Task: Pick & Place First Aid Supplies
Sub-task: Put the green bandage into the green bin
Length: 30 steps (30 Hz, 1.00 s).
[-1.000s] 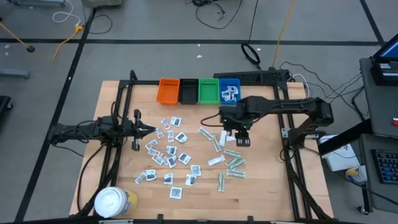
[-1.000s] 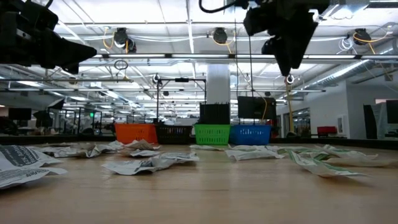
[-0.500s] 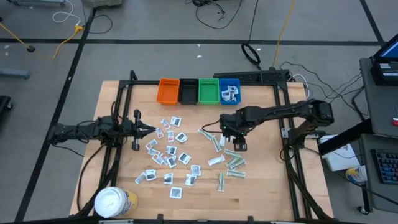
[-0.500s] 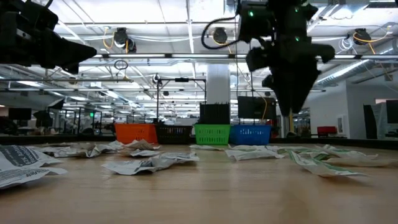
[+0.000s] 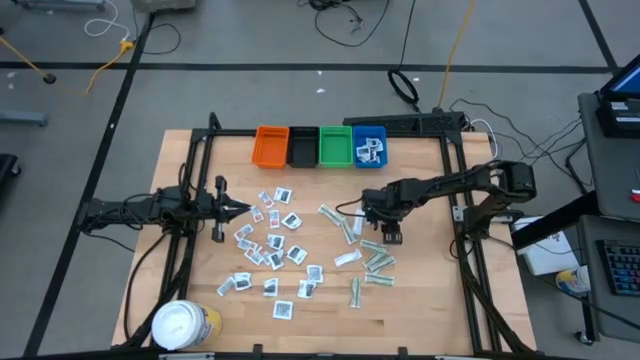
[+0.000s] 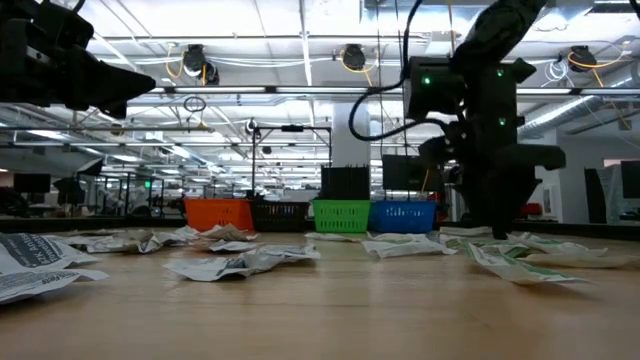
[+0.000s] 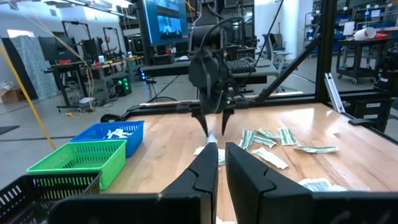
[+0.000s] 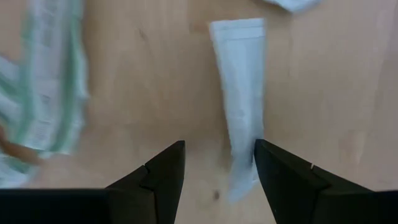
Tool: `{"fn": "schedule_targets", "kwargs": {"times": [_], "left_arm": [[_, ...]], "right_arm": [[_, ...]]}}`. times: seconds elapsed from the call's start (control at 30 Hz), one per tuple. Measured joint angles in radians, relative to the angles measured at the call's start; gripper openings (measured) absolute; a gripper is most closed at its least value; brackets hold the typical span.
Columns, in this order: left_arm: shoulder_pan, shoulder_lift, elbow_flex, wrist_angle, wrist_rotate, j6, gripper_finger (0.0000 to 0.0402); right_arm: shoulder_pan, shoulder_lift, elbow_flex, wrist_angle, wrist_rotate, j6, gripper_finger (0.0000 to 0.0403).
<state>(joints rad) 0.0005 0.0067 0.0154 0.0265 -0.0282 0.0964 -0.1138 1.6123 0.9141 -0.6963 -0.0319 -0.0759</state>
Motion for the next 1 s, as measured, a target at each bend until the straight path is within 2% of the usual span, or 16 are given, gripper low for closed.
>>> {"fn": "schedule_targets", "kwargs": {"times": [0.1, 0.2, 0.3, 0.47, 0.63, 1.0], "left_arm": [[0.000, 0.000, 0.000, 0.000, 0.000, 0.000, 0.0037], [0.000, 0.000, 0.000, 0.000, 0.000, 0.000, 0.0037], [0.000, 0.000, 0.000, 0.000, 0.000, 0.000, 0.0037], [0.000, 0.000, 0.000, 0.000, 0.000, 0.000, 0.0037], [0.000, 0.000, 0.000, 0.000, 0.000, 0.000, 0.0037], [0.000, 0.000, 0.000, 0.000, 0.000, 0.000, 0.0037]], "right_arm": [[-0.008, -0.001, -0.011, 0.002, 0.009, -0.020, 0.0181], [-0.015, -0.001, -0.012, 0.004, 0.008, -0.041, 0.0156], [-0.017, -0.001, -0.012, 0.017, 0.008, -0.044, 0.0111], [-0.017, -0.001, -0.013, 0.029, 0.009, -0.048, 0.0015], [-0.018, 0.000, 0.047, -0.075, 0.010, -0.050, 0.0005], [-0.018, 0.000, 0.367, -0.453, -0.008, -0.160, 0.0002]]}}
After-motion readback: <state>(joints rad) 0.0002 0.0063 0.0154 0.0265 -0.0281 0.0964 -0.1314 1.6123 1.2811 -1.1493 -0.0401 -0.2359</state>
